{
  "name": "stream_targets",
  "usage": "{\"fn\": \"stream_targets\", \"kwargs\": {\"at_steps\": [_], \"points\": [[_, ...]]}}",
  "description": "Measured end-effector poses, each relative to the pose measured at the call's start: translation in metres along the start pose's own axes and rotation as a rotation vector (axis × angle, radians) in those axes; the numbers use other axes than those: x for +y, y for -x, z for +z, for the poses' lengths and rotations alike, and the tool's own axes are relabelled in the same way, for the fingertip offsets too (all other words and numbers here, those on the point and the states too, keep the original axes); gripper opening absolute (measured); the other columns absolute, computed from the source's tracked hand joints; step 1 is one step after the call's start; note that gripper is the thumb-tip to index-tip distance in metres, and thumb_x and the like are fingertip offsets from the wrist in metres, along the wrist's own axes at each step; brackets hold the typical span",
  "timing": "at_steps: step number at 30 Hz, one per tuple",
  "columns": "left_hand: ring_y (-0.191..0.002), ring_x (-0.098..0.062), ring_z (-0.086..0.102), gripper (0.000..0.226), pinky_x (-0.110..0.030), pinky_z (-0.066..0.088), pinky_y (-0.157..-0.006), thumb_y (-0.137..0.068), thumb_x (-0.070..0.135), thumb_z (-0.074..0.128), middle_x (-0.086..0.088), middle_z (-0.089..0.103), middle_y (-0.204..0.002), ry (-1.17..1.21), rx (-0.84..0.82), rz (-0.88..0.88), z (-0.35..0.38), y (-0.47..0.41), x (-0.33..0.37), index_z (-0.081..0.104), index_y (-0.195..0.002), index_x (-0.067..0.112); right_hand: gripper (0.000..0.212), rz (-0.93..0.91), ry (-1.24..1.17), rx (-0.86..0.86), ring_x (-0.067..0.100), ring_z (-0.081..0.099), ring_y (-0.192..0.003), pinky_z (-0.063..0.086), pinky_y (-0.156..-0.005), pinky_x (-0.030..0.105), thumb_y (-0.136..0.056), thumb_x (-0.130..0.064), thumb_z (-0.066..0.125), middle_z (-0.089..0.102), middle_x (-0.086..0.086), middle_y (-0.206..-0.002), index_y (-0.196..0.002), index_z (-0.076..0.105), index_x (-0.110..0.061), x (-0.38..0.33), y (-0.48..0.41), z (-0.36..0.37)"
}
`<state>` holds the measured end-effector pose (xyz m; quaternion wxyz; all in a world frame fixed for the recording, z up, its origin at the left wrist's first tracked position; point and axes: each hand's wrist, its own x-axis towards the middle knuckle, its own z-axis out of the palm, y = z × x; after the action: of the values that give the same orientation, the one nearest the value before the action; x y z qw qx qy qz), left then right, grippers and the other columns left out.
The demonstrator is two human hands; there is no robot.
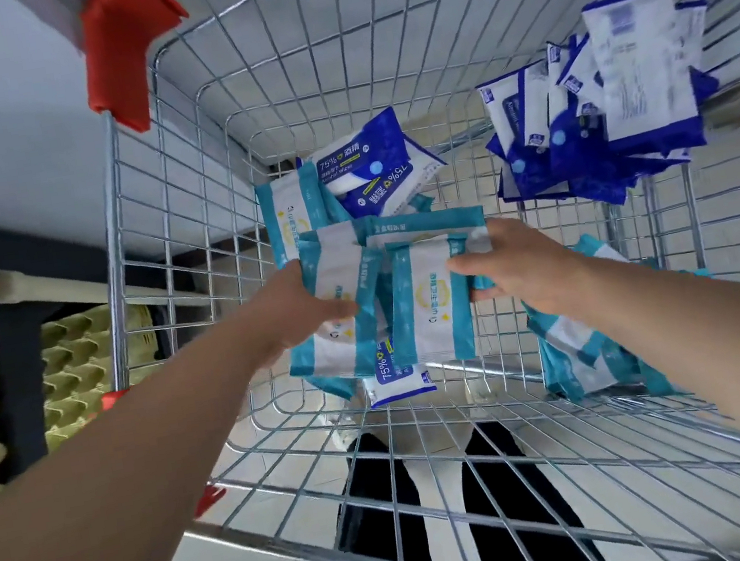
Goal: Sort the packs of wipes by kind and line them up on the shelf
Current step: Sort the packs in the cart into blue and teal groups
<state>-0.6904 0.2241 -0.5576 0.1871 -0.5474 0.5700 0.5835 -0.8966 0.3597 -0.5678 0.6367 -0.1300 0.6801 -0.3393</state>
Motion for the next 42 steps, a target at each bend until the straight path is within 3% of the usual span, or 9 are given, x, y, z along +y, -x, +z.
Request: {"fn": "stream_targets", "kwargs": {"at_steps": [5,9,13,18,22,27,32,35,42], "points": [[-0.093,-0.019,0.067,0.044,-0.028,0.049,-0.070,-0.076,0.006,0.077,-0.005,0.070,-0.108,0.087,-0.022,0.078,0.015,0.022,0.048,0.056,-0.115,0.012,0.027,-0.023,0.101,-0.015,0.012,0.070,-0.093,0.059,-0.073,0.027,-0.090,-0.003,0.060,0.072,0.003,-0.105,-0.114,0.061,-0.015,-0.022,0.034,-0.059],[-0.096,-0.023,0.068,0.029,-0.032,0.054,-0.083,-0.078,0.000,0.074,-0.007,0.071,-0.107,0.188,-0.100,0.130,0.063,0.019,0.082,0.062,-0.098,0.018,0.021,0.053,0.386,0.125,0.018,0.067,-0.093,0.056,-0.068,0.024,-0.090,-0.007,0.062,0.067,0.006,-0.100,-0.108,0.059,-0.017,-0.011,0.073,-0.116],[-0.081,-0.013,0.064,0.040,-0.019,0.051,-0.066,-0.077,0.004,0.077,-0.005,0.069,-0.107,0.174,-0.207,0.109,0.133,0.007,0.103,0.055,-0.109,0.015,0.025,0.174,0.548,0.124,0.025,0.068,-0.095,0.058,-0.080,0.042,-0.086,-0.007,0.063,0.069,0.011,-0.102,-0.110,0.062,-0.014,0.023,0.093,-0.158],[-0.103,-0.022,0.058,0.058,-0.031,0.049,-0.085,-0.079,0.017,0.078,-0.005,0.059,-0.121,-0.162,-0.227,0.103,0.207,-0.020,0.100,0.043,-0.125,0.011,0.028,0.156,0.860,0.231,0.023,0.058,-0.086,0.038,-0.059,0.029,-0.086,-0.015,0.065,0.063,0.013,-0.110,-0.112,0.055,-0.010,0.064,0.088,-0.181],[-0.129,-0.037,0.038,0.100,-0.045,0.035,-0.108,-0.072,0.053,0.076,-0.019,0.035,-0.140,-0.591,-0.091,0.119,0.235,-0.031,0.094,0.024,-0.144,0.006,0.067,0.012,0.841,0.293,0.025,0.053,-0.116,0.039,-0.084,0.024,-0.082,-0.016,0.070,0.052,0.012,-0.134,-0.141,0.038,-0.010,0.081,0.079,-0.191],[-0.132,-0.036,0.030,0.117,-0.050,0.033,-0.109,-0.066,0.065,0.073,-0.018,0.028,-0.142,-0.741,-0.029,0.164,0.254,-0.027,0.094,0.012,-0.147,0.005,0.062,0.017,0.850,0.263,0.027,0.054,-0.115,0.044,-0.094,0.031,-0.082,-0.020,0.072,0.053,0.012,-0.134,-0.136,0.043,-0.009,0.075,0.075,-0.196],[-0.129,-0.032,0.035,0.103,-0.046,0.036,-0.107,-0.067,0.065,0.073,-0.014,0.034,-0.141,-0.653,-0.004,0.184,0.231,-0.021,0.105,0.027,-0.143,0.012,0.057,-0.080,0.944,0.346,0.024,0.049,-0.121,0.037,-0.091,0.024,-0.086,-0.026,0.066,0.049,0.011,-0.136,-0.136,0.044,-0.010,0.057,0.080,-0.192],[-0.128,-0.027,0.040,0.075,-0.044,0.038,-0.105,-0.080,0.058,0.065,-0.007,0.042,-0.140,-0.643,0.134,0.294,0.196,-0.011,0.118,0.040,-0.138,0.018,0.051,-0.222,1.021,0.388,0.024,0.047,-0.125,0.038,-0.101,0.034,-0.092,-0.027,0.059,0.048,0.007,-0.139,-0.138,0.044,-0.013,0.028,0.085,-0.175],[-0.121,-0.029,0.048,0.044,-0.040,0.041,-0.097,-0.091,0.046,0.054,-0.006,0.054,-0.130,-0.836,0.480,0.365,0.081,0.021,0.112,0.053,-0.128,0.021,0.042,-0.454,1.157,0.401,0.025,0.048,-0.121,0.040,-0.093,0.036,-0.095,-0.029,0.050,0.052,0.005,-0.134,-0.133,0.048,-0.013,-0.042,0.055,-0.095]]}}
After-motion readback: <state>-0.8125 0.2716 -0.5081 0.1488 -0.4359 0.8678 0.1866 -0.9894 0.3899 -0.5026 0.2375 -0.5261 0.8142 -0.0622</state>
